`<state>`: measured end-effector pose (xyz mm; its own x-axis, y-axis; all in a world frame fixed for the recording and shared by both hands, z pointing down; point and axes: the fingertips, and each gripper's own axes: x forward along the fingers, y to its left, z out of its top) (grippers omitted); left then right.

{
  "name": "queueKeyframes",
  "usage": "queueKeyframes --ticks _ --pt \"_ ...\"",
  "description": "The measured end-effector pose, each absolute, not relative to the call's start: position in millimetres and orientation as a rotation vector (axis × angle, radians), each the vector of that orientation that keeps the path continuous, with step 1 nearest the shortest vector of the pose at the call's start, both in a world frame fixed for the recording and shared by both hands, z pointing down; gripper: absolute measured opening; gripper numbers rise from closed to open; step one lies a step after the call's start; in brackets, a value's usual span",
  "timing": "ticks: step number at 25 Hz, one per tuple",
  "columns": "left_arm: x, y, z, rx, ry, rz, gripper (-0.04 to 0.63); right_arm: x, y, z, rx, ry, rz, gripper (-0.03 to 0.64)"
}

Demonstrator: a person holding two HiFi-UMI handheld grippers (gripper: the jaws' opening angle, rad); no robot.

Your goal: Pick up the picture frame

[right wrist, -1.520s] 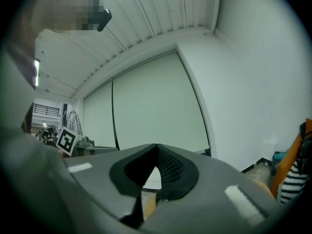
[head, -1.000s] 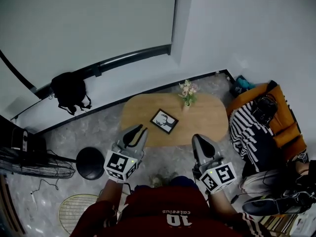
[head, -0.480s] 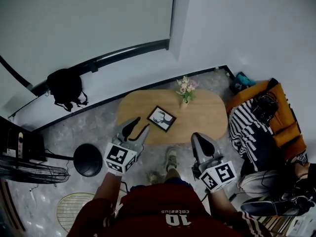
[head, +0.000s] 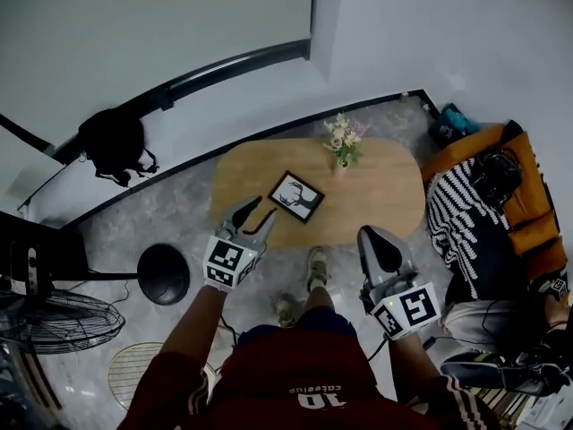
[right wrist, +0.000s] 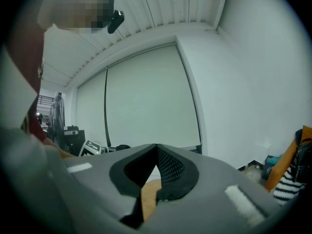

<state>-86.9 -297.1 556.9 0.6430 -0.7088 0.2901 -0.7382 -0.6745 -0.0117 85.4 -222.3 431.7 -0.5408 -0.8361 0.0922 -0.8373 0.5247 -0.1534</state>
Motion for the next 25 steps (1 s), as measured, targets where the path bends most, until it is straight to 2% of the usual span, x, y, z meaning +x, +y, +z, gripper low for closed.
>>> queueKeyframes --ticks 25 --pt "-68.3 -446.6 865.8 2.445 -1.147 0.941 0.172 131.9 -332.9 562.5 1.428 -2.628 0.490 0.003"
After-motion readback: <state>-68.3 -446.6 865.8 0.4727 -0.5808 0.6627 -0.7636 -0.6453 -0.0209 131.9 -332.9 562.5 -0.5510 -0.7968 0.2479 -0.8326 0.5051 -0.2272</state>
